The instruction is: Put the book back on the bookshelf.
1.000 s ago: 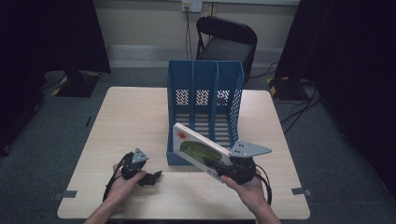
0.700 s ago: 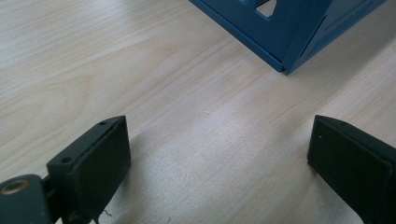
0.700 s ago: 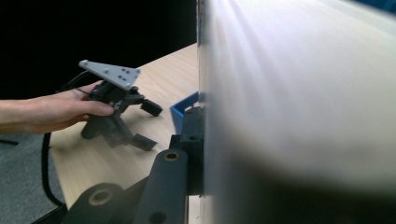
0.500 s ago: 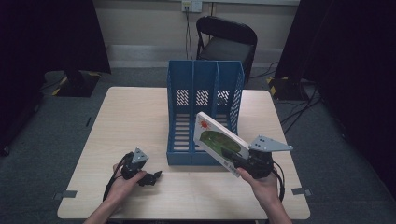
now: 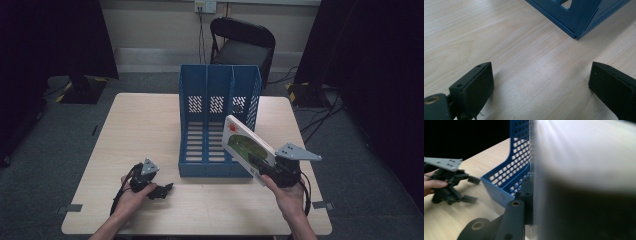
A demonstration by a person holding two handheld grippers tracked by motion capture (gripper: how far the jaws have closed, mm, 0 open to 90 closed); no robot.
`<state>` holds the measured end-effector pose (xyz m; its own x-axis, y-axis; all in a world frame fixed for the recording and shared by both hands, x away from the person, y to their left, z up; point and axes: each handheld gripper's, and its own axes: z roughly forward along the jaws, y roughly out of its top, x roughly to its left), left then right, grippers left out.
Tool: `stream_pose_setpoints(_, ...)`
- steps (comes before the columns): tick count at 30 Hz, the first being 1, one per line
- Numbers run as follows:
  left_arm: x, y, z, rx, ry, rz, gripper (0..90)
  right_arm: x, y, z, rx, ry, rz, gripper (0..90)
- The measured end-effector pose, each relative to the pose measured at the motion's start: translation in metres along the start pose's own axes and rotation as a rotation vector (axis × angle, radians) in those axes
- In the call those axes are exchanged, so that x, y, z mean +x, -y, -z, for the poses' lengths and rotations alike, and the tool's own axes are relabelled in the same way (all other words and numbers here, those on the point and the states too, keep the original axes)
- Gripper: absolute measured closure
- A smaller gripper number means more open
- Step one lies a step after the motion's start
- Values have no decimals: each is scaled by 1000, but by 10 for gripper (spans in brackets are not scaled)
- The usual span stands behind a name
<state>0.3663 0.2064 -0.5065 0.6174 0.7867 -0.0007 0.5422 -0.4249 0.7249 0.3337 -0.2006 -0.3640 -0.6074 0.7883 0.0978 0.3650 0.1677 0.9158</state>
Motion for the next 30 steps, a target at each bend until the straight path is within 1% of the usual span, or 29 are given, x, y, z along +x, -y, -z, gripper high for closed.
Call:
stream_pose_setpoints(2, 0, 0, 0, 0, 0, 0, 55, -2, 0, 0, -5, 24, -3, 768)
stream_pose_setpoints(4, 0, 0, 0, 0, 1, 1, 55, -4, -1, -2, -14, 69, -13, 768)
stream_pose_setpoints(6, 0, 0, 0, 1, 1, 0, 55, -6, -3, -4, -22, 95, -38, 768)
stream_pose_setpoints(10, 0, 0, 0, 1, 1, 0, 54, -10, -7, -8, -29, 158, -50, 768)
stream_pose_setpoints(12, 0, 0, 0, 0, 2, 1, 54, -10, -9, -10, -28, 181, -47, 768)
stream_pose_setpoints(14, 0, 0, 0, 1, 2, 1, 54, -11, -10, -14, -32, 190, -54, 768)
stream_pose_setpoints(19, 0, 0, 0, 2, 3, -1, 51, -12, -16, -28, -49, 247, -74, 768)
stream_pose_setpoints(20, 0, 0, 0, 2, 3, -1, 51, -12, -16, -28, -49, 247, -74, 768)
stream_pose_setpoints(21, 0, 0, 0, 2, 3, 0, 51, -14, -18, -33, -54, 253, -77, 768)
stream_pose_setpoints(22, 0, 0, 0, 2, 3, 0, 51, -14, -18, -33, -54, 253, -77, 768)
stream_pose_setpoints(23, 0, 0, 0, 2, 4, 1, 51, -14, -19, -39, -49, 270, -83, 768)
stream_pose_setpoints(24, 0, 0, 0, 2, 3, -1, 51, -14, -19, -39, -49, 270, -83, 768)
stream_pose_setpoints(25, 0, 0, 0, 2, 3, -1, 51, -16, -20, -45, -48, 284, -91, 768)
stream_pose_setpoints(26, 0, 0, 0, 2, 3, -1, 51, -17, -20, -47, -46, 291, -90, 768)
stream_pose_setpoints(27, 0, 0, 0, 2, 3, -1, 51, -18, -20, -50, -44, 296, -101, 768)
stream_pose_setpoints(28, 0, 0, 0, 2, 3, -1, 51, -18, -20, -50, -44, 296, -101, 768)
stream_pose_setpoints(29, 0, 0, 0, 2, 4, 1, 51, -20, -18, -57, -48, 303, -114, 768)
stream_pose_setpoints(30, 0, 0, 0, 2, 4, 1, 51, -20, -18, -57, -48, 303, -114, 768)
